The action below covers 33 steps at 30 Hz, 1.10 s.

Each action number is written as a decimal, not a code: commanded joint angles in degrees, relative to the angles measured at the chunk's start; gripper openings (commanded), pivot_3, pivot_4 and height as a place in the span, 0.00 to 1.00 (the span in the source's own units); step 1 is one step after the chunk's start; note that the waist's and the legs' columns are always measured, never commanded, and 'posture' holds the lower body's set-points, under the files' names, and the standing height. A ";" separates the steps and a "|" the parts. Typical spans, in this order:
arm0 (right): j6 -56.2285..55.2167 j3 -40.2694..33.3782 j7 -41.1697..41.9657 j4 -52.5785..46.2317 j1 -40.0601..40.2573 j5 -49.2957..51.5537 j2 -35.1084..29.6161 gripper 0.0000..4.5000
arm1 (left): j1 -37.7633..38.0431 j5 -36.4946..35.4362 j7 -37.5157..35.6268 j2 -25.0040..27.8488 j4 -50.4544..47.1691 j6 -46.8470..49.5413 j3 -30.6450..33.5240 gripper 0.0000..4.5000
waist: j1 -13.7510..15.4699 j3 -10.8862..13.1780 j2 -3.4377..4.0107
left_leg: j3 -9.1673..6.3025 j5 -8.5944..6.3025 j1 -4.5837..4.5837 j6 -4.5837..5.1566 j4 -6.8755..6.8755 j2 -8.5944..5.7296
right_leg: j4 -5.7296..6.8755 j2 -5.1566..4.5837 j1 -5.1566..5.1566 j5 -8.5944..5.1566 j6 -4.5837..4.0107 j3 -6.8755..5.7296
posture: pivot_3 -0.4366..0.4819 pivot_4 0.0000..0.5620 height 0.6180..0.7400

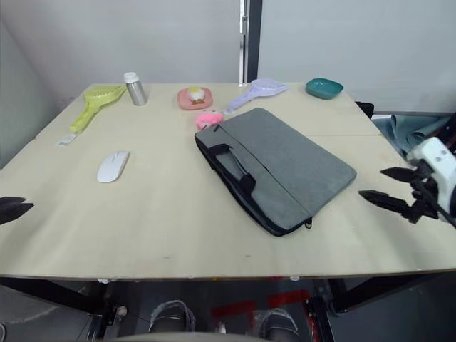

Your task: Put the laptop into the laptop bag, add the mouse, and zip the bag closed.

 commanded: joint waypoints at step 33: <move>7.03 31.07 -15.10 -23.25 -39.24 10.84 11.89 1.00 | -42.62 21.17 42.89 -25.92 10.84 -6.01 -22.81 1.00 | 0.06 -0.14 0.00 | -0.16 0.03 0.25 -0.04 0.49 -0.04 | 0.73 0.02 0.18 -0.04 -0.20 0.07 | 0.48 0.27 1.00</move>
